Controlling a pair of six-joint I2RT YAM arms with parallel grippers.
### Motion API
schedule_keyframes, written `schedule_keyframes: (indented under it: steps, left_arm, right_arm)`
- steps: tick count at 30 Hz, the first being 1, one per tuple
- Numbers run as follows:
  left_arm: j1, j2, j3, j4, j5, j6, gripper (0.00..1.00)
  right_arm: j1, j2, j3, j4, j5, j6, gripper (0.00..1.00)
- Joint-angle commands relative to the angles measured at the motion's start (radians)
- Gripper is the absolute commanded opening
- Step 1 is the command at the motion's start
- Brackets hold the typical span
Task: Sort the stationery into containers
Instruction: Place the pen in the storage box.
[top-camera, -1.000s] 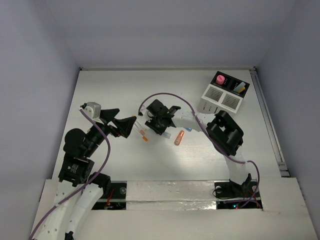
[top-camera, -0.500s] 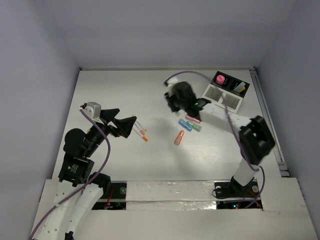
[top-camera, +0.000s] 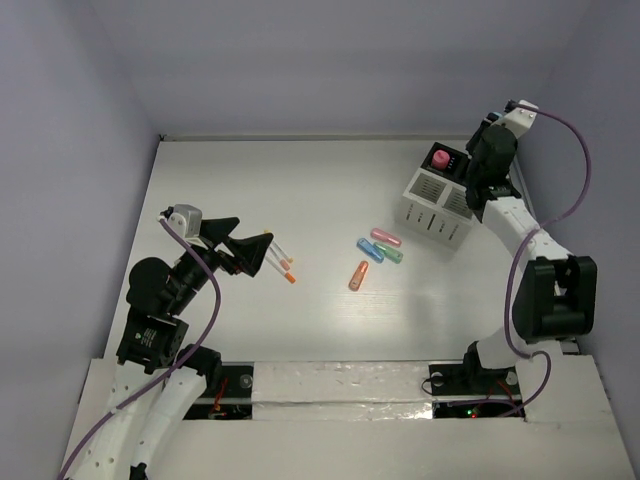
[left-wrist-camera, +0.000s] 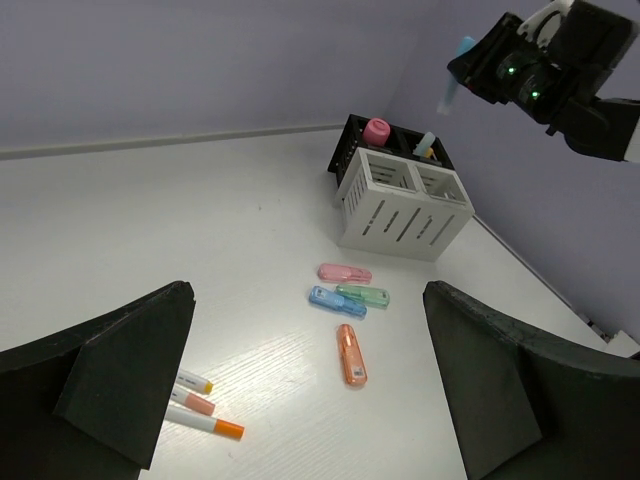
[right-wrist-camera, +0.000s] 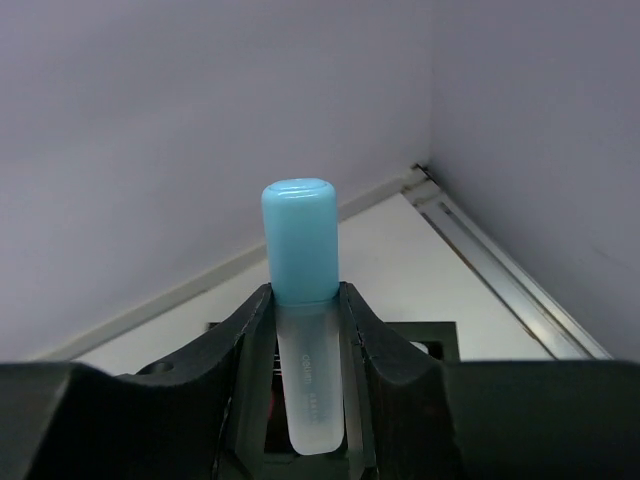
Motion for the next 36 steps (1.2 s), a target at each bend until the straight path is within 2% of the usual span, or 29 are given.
schedule_keyframes:
  steps: [1, 10, 18, 24, 33, 35, 36]
  left_arm:
    - [-0.002, -0.009, 0.005, 0.035, 0.011, 0.002, 0.99]
    - [-0.002, -0.002, 0.004, 0.033, 0.008, 0.004, 0.99]
    - [-0.002, 0.002, 0.004, 0.036, 0.011, 0.006, 0.99]
    - [-0.002, 0.001, 0.004, 0.036, 0.009, 0.006, 0.99]
    - [-0.002, -0.001, 0.004, 0.036, 0.009, 0.004, 0.99]
    - [-0.002, -0.004, 0.005, 0.036, 0.009, 0.004, 0.99]
    - [-0.002, -0.004, 0.005, 0.036, 0.009, 0.004, 0.99]
  right_arm:
    - [-0.04, 0.07, 0.06, 0.06, 0.062, -0.027, 0.25]
    - [-0.091, 0.195, 0.114, 0.02, 0.036, -0.03, 0.26]
    - [-0.091, 0.219, 0.08, 0.027, 0.017, -0.02, 0.27]
    - [-0.091, 0.221, 0.042, 0.035, 0.011, 0.01, 0.32]
    - [-0.091, 0.169, 0.019, 0.035, -0.041, -0.003, 0.53]
    - [-0.091, 0.153, 0.031, 0.02, -0.05, 0.005, 0.65]
    - [-0.091, 0.149, 0.036, -0.004, -0.053, 0.007, 0.67]
